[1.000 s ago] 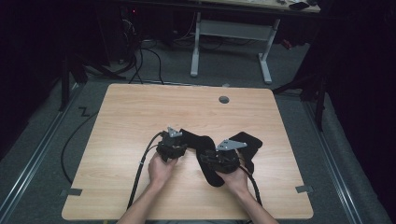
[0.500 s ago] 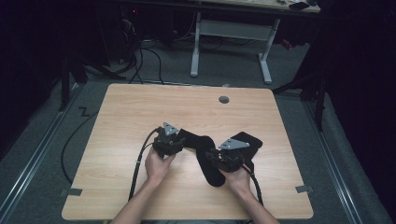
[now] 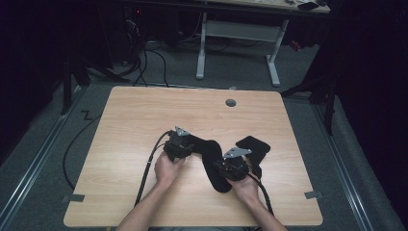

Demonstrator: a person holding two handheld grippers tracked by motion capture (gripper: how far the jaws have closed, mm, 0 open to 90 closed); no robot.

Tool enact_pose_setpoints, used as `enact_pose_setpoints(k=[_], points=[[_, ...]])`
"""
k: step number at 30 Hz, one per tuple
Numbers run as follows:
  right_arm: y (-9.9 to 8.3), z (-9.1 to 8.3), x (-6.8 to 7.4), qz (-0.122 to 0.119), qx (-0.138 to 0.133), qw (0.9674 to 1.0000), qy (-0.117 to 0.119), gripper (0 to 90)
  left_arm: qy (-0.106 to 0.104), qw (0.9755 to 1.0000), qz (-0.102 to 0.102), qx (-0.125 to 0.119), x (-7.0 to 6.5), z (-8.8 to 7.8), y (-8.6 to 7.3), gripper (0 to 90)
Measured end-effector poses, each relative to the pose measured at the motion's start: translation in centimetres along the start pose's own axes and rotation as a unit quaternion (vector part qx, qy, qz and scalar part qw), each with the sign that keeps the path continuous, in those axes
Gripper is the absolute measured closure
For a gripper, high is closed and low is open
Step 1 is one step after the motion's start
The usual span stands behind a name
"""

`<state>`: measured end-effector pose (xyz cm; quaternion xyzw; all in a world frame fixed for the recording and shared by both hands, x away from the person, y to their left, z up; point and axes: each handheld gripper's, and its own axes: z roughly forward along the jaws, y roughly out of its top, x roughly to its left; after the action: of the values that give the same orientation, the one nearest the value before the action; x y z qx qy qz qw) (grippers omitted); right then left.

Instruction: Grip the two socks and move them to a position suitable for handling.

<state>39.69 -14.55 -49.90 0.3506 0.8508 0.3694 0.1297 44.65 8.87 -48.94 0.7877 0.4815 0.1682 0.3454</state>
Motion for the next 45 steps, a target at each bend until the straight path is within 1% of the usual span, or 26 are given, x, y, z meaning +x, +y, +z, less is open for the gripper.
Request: enact_pose_setpoints(k=[1,2,4,7,9,11,13,15,16,18,19,20,21,22,23,26,27,29,33,35,38,39,42,43,44,45], points=[[-0.2,0.0,0.1,-0.003,-0.002,1.0,-0.001,78.2,0.001,1.0,-0.001,0.004,0.1,0.2,0.0,65.7],[-0.2,0.0,0.2,-0.002,-0.004,1.0,0.002,78.0,0.001,1.0,-0.001,0.002,0.2,0.4,0.0,66.6],[-0.3,0.0,0.3,-0.003,-0.004,0.9999,0.01,77.1,-0.001,1.0,-0.008,-0.002,0.4,0.7,0.2,69.4],[-0.3,0.1,0.9,-0.017,-0.005,0.9997,0.017,76.5,-0.003,0.9998,0.017,0.014,0.0,1.3,1.4,72.6],[-0.3,0.1,1.5,-0.035,-0.003,0.9992,0.02,75.9,-0.008,0.9996,0.021,0.018,-0.1,2.0,2.0,74.2],[-0.3,0.1,1.9,-0.042,-0.002,0.9988,0.026,75.5,-0.01,0.9997,0.016,0.018,0.0,2.6,2.5,75.1],[-0.4,0.0,2.0,-0.041,-0.001,0.9987,0.03,75.3,-0.006,0.9994,0.027,0.02,-0.3,3.0,3.1,75.0],[-0.4,0.0,2.0,-0.044,-0.001,0.9984,0.035,74.6,0.001,0.9993,0.032,0.021,-0.4,3.1,3.4,73.4],[-0.3,0.0,2.0,-0.043,0.001,0.9983,0.038,73.9,0.002,0.9994,0.03,0.018,-0.4,3.0,3.5,71.4],[-0.3,0.0,1.9,-0.039,0.003,0.9982,0.045,69.5,-0.009,0.9998,0.019,0.003,-0.6,2.4,3.4,65.8],[-0.2,-0.1,1.9,-0.035,0.003,0.9987,0.036,66.6,-0.017,0.9995,0.025,-0.005,-1.1,1.7,3.1,63.9],[0.0,-0.4,1.6,-0.035,-0.005,0.9993,0.014,66.4,-0.024,0.9992,0.031,-0.01,-1.5,1.3,3.0,61.5],[0.1,-0.7,1.3,-0.026,-0.016,0.9995,0.009,67.2,-0.025,0.9986,0.044,-0.015,-2.2,0.7,2.6,60.0],[0.3,-1.2,0.4,-0.002,-0.032,0.9994,0.013,69.0,-0.031,0.9981,0.052,-0.015,-2.6,0.4,2.4,58.9],[0.6,-1.4,-0.1,0.012,-0.035,0.9992,0.014,69.5,-0.033,0.9976,0.059,-0.017,-3.1,0.0,2.1,58.3],[1.4,-1.9,-1.1,0.018,-0.047,0.9987,-0.004,72.8,-0.041,0.9966,0.07,-0.017,-4.0,-0.3,1.5,57.8],[1.7,-1.9,-1.3,0.019,-0.046,0.9988,-0.007,73.4,-0.041,0.9965,0.071,-0.015,-4.1,-0.1,1.4,57.8],[2.2,-1.6,-1.6,0.019,-0.045,0.9986,-0.02,74.4,-0.041,0.9968,0.068,-0.006,-4.2,0.4,1.2,57.9],[3.1,-0.3,-2.1,0.029,-0.041,0.9983,-0.029,74.9,-0.043,0.9973,0.06,0.006,-3.8,1.4,0.7,60.1],[3.5,0.3,-2.4,0.024,-0.044,0.9981,-0.034,75.1,-0.044,0.9973,0.059,0.005,-3.7,1.5,0.6,60.9],[3.8,1.4,-3.0,0.025,-0.021,0.9985,-0.043,75.3,-0.039,0.997,0.066,0.007,-3.5,1.6,0.8,61.7],[3.8,1.7,-3.0,0.021,-0.015,0.9986,-0.046,75.4,-0.034,0.997,0.069,0.008,-3.5,1.7,0.9,61.8],[3.1,2.5,-3.1,0.012,0.02,0.9984,-0.052,75.6,-0.025,0.9967,0.076,0.011,-3.3,2.0,1.2,61.8],[2.8,2.4,-3.1,0.012,0.012,0.9986,-0.05,75.6,-0.025,0.9967,0.076,0.011,-3.3,2.0,1.2,61.9],[2.8,2.4,-3.1,0.012,0.012,0.9986,-0.05,75.6,-0.024,0.997,0.074,0.008,-3.3,2.1,1.3,61.9],[2.4,2.0,-3.3,0.018,0.011,0.9988,-0.043,75.6,-0.023,0.9968,0.076,0.008,-3.2,2.4,1.5,62.1]])
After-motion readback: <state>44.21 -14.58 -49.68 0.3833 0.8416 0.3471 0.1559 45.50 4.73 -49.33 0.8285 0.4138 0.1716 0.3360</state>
